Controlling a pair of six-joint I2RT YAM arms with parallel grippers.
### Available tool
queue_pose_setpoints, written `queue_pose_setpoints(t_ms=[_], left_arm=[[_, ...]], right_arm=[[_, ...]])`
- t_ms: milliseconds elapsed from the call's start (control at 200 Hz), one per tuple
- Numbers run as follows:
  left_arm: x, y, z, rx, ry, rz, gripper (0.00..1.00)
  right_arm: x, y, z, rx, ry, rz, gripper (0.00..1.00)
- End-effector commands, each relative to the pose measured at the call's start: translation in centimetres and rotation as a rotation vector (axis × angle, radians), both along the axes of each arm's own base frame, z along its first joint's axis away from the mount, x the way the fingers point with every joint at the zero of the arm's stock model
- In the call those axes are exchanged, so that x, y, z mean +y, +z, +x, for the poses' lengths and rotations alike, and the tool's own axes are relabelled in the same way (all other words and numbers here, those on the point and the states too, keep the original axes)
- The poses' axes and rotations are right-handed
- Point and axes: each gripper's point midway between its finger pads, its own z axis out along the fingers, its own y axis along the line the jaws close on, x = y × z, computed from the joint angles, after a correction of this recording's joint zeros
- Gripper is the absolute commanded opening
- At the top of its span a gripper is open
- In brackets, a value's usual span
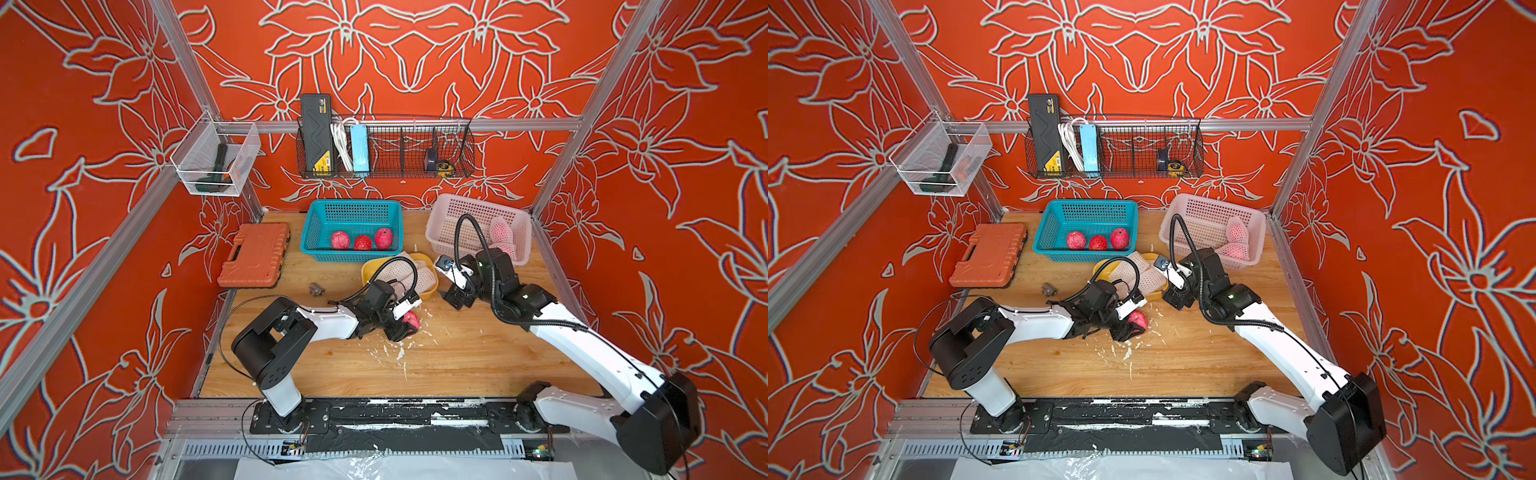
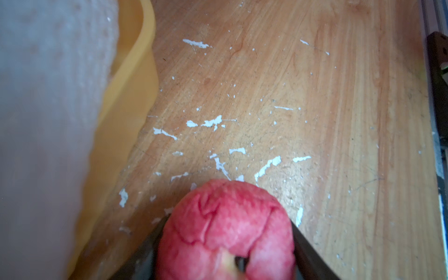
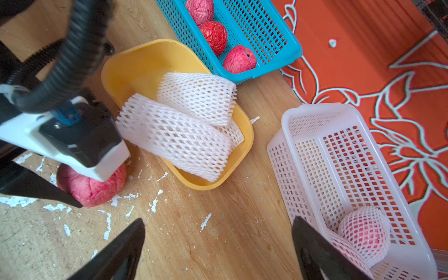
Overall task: Remove foam nets from apples
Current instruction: Pick up the apple from the center of the board, then place the apple in the basket.
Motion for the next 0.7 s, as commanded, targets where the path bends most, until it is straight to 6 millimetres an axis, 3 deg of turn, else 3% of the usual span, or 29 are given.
queue_pose_setpoints(t_ms=[0,90,170,270,370,530,626,696], left_arm=[[0.7,1.4,-1.8,0.024,-0.019,-0.001,0.43],[1.7,3.6,-3.4,0.018,-0.025,-0.025,0.43],[2.6,7.0,-3.9,-0.058,-0.004,-0.067,0.43],[4.1,12.2,-1.6,-0.156,0.121,-0.141,0.39],[6.8,16.0,3.3,-0.192,0.256,-0.201,0.36],[12.7,19.3,14.4,-0.293,0.528,-0.182,0.36],[16.7,18.9,20.5,-0.301,0.700,-0.152,0.36],[18.9,17.9,23.9,-0.288,0.775,-0.145,0.35]], right_arm=[[-0.3,1.2,-0.8,-0.024,-0.001,0.043,0.94],[-0.6,1.5,-1.1,-0.031,-0.011,0.063,0.94],[-0.5,1.4,-1.3,-0.021,-0.015,0.081,0.94],[-0.1,1.4,-1.4,0.005,-0.019,0.113,0.93],[0.4,1.5,-1.4,0.025,-0.008,0.138,0.92],[1.2,1.6,-1.2,0.046,0.011,0.159,0.92],[1.5,1.3,-1.0,0.057,0.016,0.161,0.91],[1.6,0.8,-0.6,0.066,0.011,0.150,0.92]])
